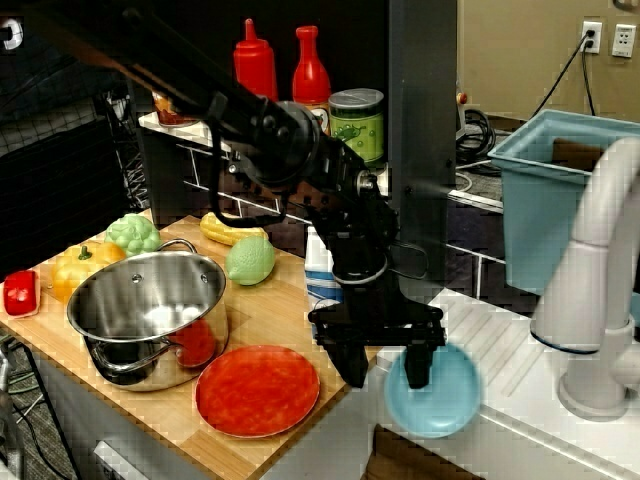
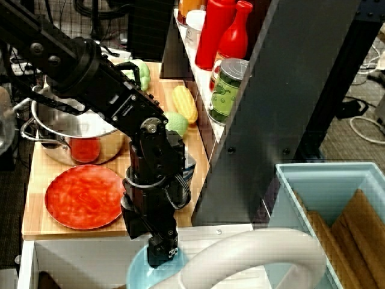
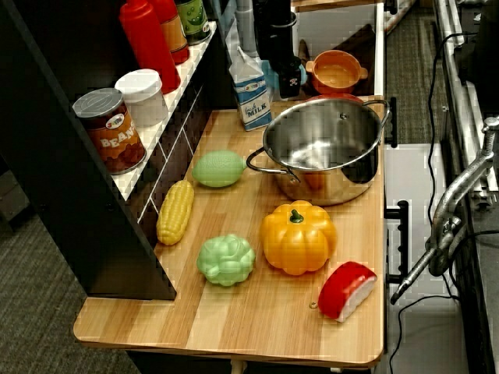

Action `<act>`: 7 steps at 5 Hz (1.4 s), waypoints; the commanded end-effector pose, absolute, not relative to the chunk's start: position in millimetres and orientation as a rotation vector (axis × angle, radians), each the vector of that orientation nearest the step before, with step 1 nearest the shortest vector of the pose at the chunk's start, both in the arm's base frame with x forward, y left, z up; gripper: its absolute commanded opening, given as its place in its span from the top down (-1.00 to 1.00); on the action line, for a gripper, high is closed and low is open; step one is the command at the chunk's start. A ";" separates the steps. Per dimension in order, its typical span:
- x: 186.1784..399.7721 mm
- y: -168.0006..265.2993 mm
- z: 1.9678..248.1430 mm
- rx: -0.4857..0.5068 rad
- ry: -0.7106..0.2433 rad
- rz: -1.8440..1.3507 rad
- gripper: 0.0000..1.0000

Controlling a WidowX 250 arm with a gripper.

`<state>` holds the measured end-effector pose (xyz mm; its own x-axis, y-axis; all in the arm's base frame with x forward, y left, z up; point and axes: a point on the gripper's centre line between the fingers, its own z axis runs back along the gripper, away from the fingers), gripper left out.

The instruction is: Lift bowl

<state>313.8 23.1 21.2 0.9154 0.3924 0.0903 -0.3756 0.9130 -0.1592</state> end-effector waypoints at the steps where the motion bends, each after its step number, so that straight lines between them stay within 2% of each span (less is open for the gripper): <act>1: 317.3 32.0 37.6 -0.200 -0.171 0.392 1.00; 4: 305.6 44.0 56.1 -0.198 -0.246 0.379 1.00; 5: 302.8 49.1 69.0 -0.217 -0.225 0.389 1.00; 6: 289.4 54.6 113.8 -0.300 -0.216 0.364 1.00; 7: 280.7 66.3 147.2 -0.371 -0.217 0.361 1.00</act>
